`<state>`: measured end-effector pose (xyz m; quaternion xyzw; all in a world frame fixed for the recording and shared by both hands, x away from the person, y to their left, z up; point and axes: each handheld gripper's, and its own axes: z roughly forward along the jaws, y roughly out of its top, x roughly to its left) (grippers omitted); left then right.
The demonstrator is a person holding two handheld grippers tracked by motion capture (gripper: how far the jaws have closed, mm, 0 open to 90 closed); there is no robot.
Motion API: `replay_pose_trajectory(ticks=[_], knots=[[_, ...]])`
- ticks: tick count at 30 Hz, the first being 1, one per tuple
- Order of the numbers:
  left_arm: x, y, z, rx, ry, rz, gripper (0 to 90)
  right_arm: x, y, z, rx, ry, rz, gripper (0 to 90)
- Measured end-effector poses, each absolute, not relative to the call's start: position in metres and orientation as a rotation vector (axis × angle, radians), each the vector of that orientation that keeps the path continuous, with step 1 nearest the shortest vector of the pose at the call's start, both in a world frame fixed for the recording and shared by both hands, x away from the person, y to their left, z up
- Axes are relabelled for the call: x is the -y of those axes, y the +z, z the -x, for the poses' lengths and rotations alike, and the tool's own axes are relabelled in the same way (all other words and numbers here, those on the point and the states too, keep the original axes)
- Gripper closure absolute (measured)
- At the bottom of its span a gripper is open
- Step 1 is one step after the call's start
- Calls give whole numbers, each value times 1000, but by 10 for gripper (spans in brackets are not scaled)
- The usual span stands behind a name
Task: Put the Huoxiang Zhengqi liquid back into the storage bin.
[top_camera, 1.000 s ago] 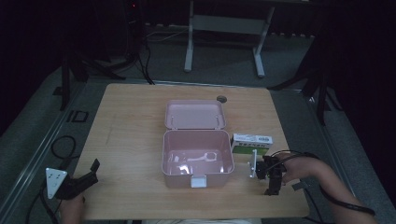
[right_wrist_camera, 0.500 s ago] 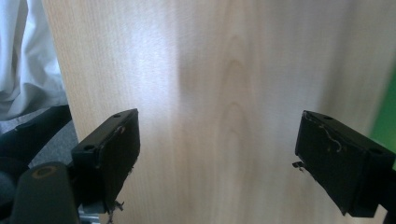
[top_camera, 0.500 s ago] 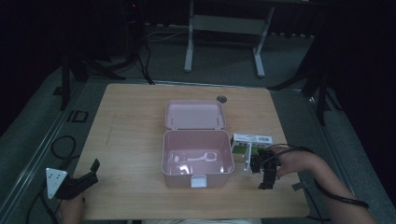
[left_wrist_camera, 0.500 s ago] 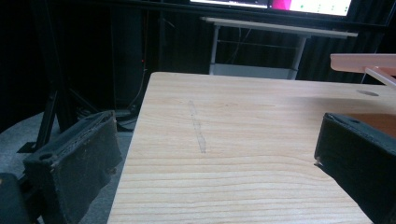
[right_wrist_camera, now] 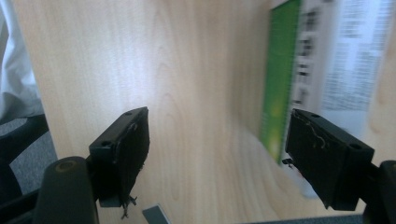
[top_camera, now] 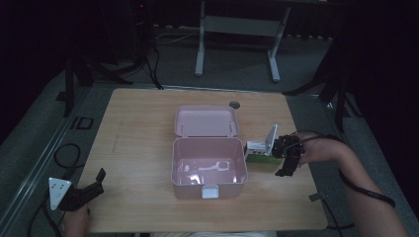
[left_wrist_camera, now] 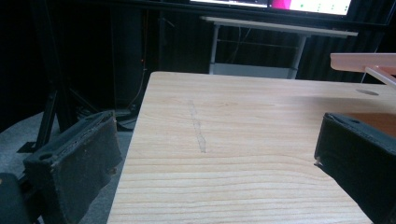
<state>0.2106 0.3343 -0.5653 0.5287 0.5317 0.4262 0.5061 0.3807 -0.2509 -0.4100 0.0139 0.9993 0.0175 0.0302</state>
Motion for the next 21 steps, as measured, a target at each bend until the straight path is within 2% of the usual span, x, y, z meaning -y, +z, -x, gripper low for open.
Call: replay_pose_trajectory(ticks=[9,18,21], knots=[[-334,-565,-211,-1282,1029,-1277,2,250,-399,-408,-3042,107,-99,284],[-334,-565,-211,-1282,1027,-1276,3,242,-405,-435,-3058,77,-132,289],[-334,-565,-211,-1281,1027,-1277,3,238,-409,-440,-3059,68,-106,328]])
